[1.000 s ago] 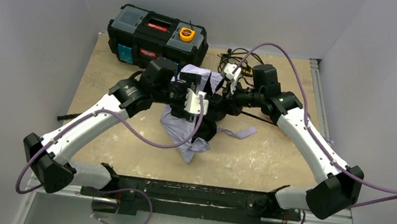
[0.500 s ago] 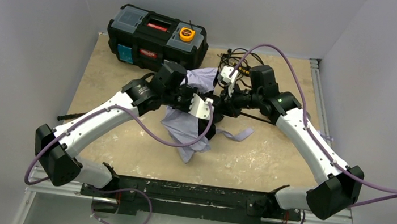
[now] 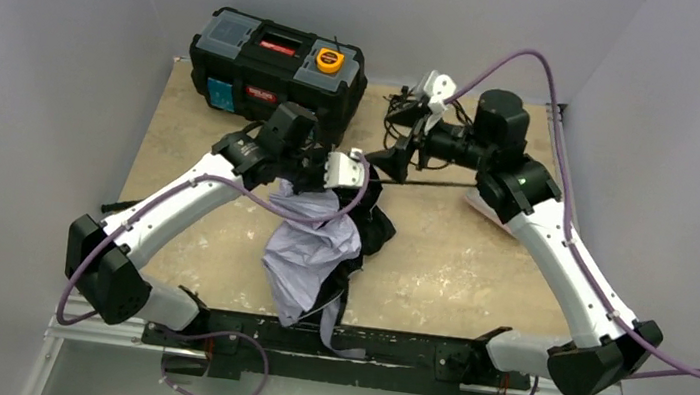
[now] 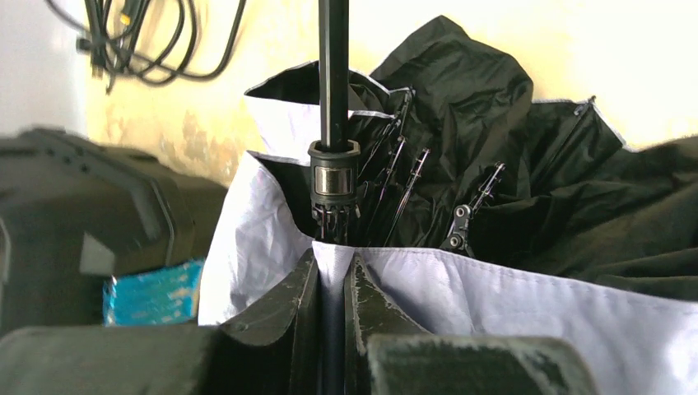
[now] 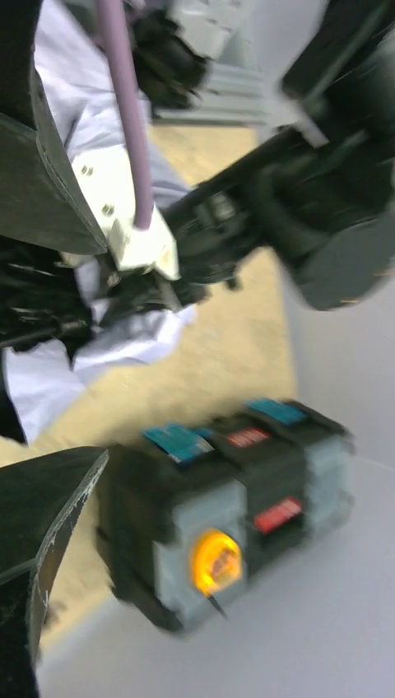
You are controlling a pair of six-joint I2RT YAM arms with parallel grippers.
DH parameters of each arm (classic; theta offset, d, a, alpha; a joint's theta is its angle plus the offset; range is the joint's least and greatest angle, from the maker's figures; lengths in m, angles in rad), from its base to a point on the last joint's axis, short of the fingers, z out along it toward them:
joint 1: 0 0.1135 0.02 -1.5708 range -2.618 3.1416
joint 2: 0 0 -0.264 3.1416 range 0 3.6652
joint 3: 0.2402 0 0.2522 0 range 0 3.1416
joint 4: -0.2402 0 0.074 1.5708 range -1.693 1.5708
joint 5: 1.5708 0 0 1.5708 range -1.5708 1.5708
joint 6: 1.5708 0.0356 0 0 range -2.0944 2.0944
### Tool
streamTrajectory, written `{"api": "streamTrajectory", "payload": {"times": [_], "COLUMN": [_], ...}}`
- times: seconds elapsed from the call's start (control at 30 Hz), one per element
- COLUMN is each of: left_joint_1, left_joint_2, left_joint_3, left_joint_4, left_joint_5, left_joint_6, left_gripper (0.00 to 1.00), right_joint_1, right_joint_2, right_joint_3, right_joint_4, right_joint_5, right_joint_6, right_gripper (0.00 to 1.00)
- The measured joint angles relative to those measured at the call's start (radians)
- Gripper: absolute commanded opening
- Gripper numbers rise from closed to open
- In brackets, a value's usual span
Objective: Open the umbrella
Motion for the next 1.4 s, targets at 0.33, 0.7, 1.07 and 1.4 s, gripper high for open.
{"api": "streamTrajectory", "payload": {"times": [0.33,0.7,1.07,1.4], "left_joint_1": [0.186,0.229,0.229,0.229], "left_joint_2": [0.078,-0.014,-0.079,-0.148], "left_joint_3": [0.093,0.034,-0.050,-0.137], "left_joint_4": [0.101,0.362,0.564,0.644], "left_joint_5": [0.106,0.264,0.378,0.417], "left_joint_6": [-0.406,-0.747,-0.888,-0.904], "left_gripper": [0.00,0.00,0.00,0.00], "right_joint_1": [0.007,0.009,-0.011,-0.017], "right_joint_2": [-0.155,-0.247,-0.098,-0.011], "right_joint_3": [0.016,-0.285,-0.124,-0.082], "right_joint_4": [0.315,0.420,0.619,0.692], "right_joint_5": [0.005,0.426,0.548,0.518], "right_joint_6": [0.194,0.396,0.567,0.640], "right_gripper": [0.77,0.84,0.77,0.48]}}
